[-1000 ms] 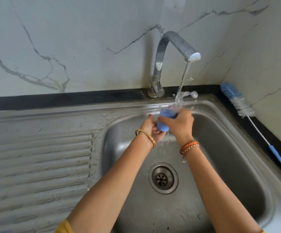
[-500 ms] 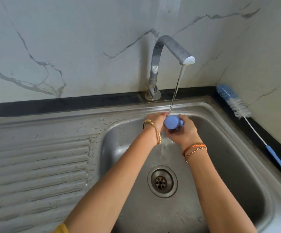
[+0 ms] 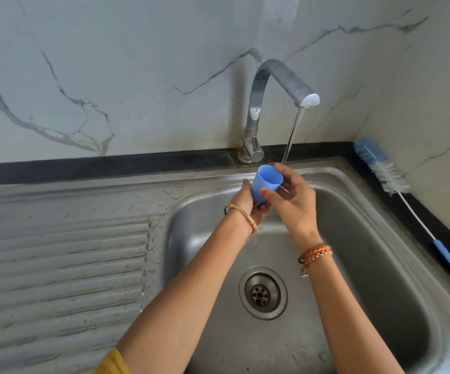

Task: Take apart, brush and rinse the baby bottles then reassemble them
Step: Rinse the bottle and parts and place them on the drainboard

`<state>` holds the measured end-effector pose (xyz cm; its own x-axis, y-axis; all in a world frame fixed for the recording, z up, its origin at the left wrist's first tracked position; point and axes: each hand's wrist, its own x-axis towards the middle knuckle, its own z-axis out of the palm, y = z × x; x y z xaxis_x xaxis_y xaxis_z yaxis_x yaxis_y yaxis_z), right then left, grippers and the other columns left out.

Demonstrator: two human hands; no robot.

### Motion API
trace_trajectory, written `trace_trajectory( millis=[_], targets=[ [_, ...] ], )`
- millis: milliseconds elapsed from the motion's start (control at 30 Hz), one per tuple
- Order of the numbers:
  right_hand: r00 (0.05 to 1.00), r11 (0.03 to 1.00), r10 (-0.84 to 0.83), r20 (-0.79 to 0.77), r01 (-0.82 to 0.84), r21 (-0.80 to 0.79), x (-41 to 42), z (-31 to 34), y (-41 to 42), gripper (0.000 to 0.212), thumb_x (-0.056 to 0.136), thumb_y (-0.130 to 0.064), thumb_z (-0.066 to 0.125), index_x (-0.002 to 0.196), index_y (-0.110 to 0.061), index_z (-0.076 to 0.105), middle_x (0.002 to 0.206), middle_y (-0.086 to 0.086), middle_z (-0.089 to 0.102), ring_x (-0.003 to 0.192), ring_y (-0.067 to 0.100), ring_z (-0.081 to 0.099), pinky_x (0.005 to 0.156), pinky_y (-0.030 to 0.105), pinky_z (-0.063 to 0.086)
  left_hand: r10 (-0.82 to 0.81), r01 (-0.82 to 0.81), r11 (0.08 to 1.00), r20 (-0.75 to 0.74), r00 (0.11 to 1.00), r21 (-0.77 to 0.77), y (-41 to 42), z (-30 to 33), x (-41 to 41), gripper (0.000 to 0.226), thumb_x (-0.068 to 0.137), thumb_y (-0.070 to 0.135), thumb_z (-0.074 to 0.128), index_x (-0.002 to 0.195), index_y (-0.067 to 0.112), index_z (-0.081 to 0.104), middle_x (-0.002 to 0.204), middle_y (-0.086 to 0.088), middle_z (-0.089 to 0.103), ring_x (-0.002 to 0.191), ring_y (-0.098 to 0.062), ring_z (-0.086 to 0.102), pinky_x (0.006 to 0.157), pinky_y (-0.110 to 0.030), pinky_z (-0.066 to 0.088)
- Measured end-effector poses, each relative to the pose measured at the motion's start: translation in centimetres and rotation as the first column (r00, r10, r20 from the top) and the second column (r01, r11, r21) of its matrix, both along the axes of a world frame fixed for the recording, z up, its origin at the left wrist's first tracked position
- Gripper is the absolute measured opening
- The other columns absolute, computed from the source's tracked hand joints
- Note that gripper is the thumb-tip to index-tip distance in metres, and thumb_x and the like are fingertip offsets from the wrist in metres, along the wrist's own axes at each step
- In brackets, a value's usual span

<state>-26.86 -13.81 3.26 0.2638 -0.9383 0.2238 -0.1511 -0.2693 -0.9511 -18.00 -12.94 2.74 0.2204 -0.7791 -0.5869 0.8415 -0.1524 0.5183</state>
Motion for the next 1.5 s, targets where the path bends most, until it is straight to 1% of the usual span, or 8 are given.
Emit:
trace_trajectory(
  millis=[333, 500, 633, 733, 900, 1000, 1233, 1500],
  targets=[
    [0.99, 0.996, 0.063, -0.127, -0.069, -0.049, -0.7, 0.1, -1.7, 0.049, 0.078, -0.003, 0.07, 0.121, -0.015, 0.05, 0.125, 0.013, 0.05, 0.11, 0.023, 0.055, 0.096, 0.039, 0.049, -0.156, 0.132, 0.975, 0.124, 0.98, 0.181, -0.9, 1.3, 0.4, 0.035, 0.095, 0.042, 0.045, 0.095, 0.008, 0.05, 0.077, -0.009, 0.057, 0.063, -0.015, 0.056, 0.05, -0.021, 0.049],
    [0.947, 0.991, 0.067, 0.313, -0.1, 0.091, -0.9, -0.6, -1.1, 0.041, 0.089, 0.004, 0.053, 0.125, -0.014, 0.047, 0.112, 0.0, 0.056, 0.098, 0.011, 0.06, 0.086, 0.022, 0.051, -0.109, 0.125, 0.99, 0.197, 0.974, -0.072, -0.2, 1.3, -0.3, 0.022, 0.097, 0.031, 0.046, 0.093, 0.011, 0.053, 0.086, -0.009, 0.056, 0.075, -0.017, 0.057, 0.063, -0.025, 0.052],
    [0.549, 0.751, -0.328, 0.769, -0.342, 0.565, -0.9, -1.9, -0.7, 0.027, 0.096, -0.02, 0.041, 0.112, -0.003, 0.056, 0.096, 0.01, 0.061, 0.084, 0.016, 0.062, 0.075, 0.024, 0.054, -0.13, 0.264, 0.961, 0.707, 0.695, -0.084, -0.5, 1.3, -1.4, 0.005, 0.086, 0.02, 0.065, 0.088, 0.017, 0.061, 0.091, -0.002, 0.057, 0.088, -0.018, 0.057, 0.065, -0.023, 0.052],
    [0.645, 0.61, -0.394, 0.654, -0.349, 0.711, -0.1, -1.2, -1.8, 0.039, 0.098, -0.025, 0.038, 0.122, 0.003, 0.049, 0.096, 0.017, 0.06, 0.087, 0.024, 0.059, 0.093, 0.034, 0.045, -0.079, 0.155, 0.988, 0.865, 0.495, 0.002, -1.2, 1.1, -1.8, 0.017, 0.086, 0.016, 0.063, 0.101, 0.011, 0.067, 0.11, -0.012, 0.063, 0.099, -0.024, 0.057, 0.076, -0.025, 0.047],
    [0.909, 0.748, -0.221, 0.353, -0.074, 0.659, 1.4, 0.6, -2.9, 0.037, 0.095, -0.014, 0.049, 0.128, 0.001, 0.047, 0.105, 0.015, 0.06, 0.092, 0.022, 0.059, 0.086, 0.035, 0.048, -0.034, -0.001, 0.998, 0.544, 0.838, 0.065, -1.1, 1.6, -0.3, 0.021, 0.095, 0.013, 0.047, 0.11, 0.01, 0.061, 0.107, -0.015, 0.061, 0.087, -0.031, 0.057, 0.081, -0.038, 0.05],
    [0.985, 0.975, -0.132, -0.115, 0.15, 0.165, 1.5, -0.3, -1.3, 0.042, 0.089, -0.016, 0.06, 0.128, -0.008, 0.048, 0.125, 0.009, 0.05, 0.109, 0.02, 0.053, 0.095, 0.033, 0.047, -0.043, 0.026, 0.994, 0.16, 0.986, 0.108, -0.5, 2.0, 0.1, 0.014, 0.098, 0.017, 0.043, 0.098, 0.005, 0.05, 0.083, -0.013, 0.054, 0.066, -0.023, 0.051, 0.062, -0.035, 0.05],
    [0.966, 0.993, -0.074, 0.249, 0.094, -0.07, 0.1, -2.2, 0.2, 0.042, 0.083, -0.007, 0.061, 0.122, -0.018, 0.048, 0.119, 0.005, 0.05, 0.102, 0.011, 0.055, 0.088, 0.016, 0.047, -0.125, 0.137, 0.99, 0.214, 0.969, -0.042, -0.6, 1.6, -0.6, 0.022, 0.098, 0.013, 0.039, 0.081, 0.009, 0.052, 0.069, -0.007, 0.06, 0.068, -0.017, 0.054, 0.055, -0.026, 0.052],
    [0.626, 0.649, -0.313, 0.715, -0.408, 0.642, -0.2, -1.4, -1.7, 0.029, 0.099, -0.021, 0.036, 0.106, -0.002, 0.056, 0.083, 0.011, 0.069, 0.075, 0.018, 0.068, 0.073, 0.026, 0.056, -0.049, 0.305, 0.952, 0.997, 0.058, 0.029, -0.8, 1.1, -0.7, 0.03, 0.094, 0.01, 0.048, 0.122, 0.005, 0.059, 0.122, -0.02, 0.049, 0.114, -0.027, 0.047, 0.088, -0.018, 0.031]
  ],
)
